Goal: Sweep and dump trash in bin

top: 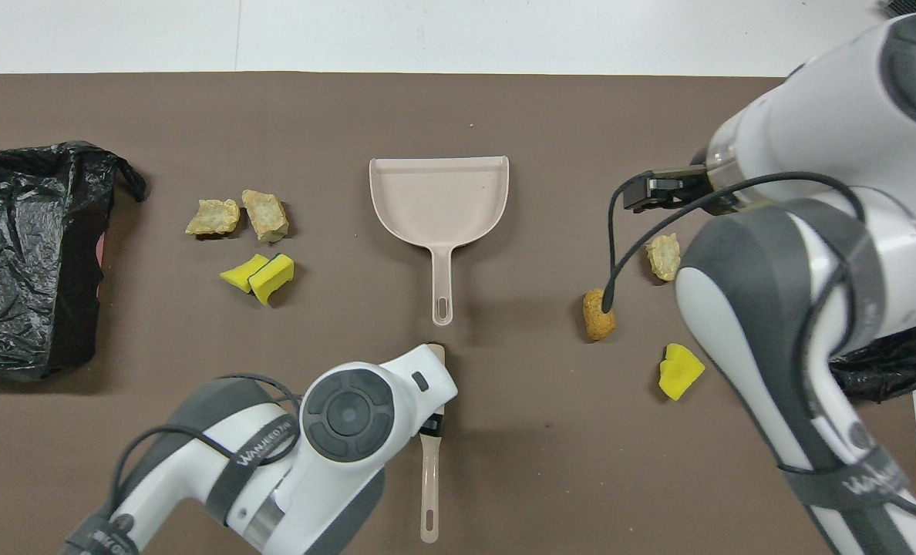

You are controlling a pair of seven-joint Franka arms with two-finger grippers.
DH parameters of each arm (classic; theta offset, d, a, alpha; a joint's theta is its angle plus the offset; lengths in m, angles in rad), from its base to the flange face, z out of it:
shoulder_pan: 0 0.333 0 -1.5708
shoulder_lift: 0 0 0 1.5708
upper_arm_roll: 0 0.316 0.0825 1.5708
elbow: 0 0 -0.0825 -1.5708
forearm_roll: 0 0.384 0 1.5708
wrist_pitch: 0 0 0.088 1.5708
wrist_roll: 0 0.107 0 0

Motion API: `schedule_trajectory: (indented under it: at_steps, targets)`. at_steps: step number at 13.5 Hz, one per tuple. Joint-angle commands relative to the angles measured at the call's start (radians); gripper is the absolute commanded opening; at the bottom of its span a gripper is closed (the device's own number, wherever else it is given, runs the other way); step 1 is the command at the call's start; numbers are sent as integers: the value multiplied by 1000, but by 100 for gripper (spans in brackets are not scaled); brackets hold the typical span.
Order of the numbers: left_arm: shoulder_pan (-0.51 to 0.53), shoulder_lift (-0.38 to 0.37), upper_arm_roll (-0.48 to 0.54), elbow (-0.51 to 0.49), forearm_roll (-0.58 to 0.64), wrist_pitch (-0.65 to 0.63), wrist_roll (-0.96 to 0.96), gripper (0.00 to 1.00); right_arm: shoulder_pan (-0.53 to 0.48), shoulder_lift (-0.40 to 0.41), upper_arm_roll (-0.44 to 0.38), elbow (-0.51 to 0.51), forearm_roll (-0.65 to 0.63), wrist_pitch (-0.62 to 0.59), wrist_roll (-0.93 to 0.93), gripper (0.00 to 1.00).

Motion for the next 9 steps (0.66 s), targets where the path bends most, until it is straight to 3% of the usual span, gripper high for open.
schedule_trajectory:
  at_steps: [1, 4, 5, 7, 8, 9]
  targets:
    - [-70, -26, 21, -51, -47, 50, -23, 100, 73, 99, 0, 116, -23, -10, 62, 100]
    - [-99, -23, 22, -51, -58, 51, -32, 100, 142, 165, -2, 146, -21, 16, 119, 100]
    - [-92, -20, 22, -51, -58, 51, -30, 95, 156, 177, 0, 148, -21, 30, 130, 100]
    - [-93, -22, 24, -51, -58, 48, -30, 46, 197, 206, -1, 146, -23, 39, 138, 100]
    - [-95, -23, 24, -51, -58, 34, -26, 0, 214, 217, 0, 139, -24, 67, 151, 100]
    - [-96, -25, 24, -52, -57, 22, -17, 0, 232, 225, 0, 133, -24, 90, 174, 100]
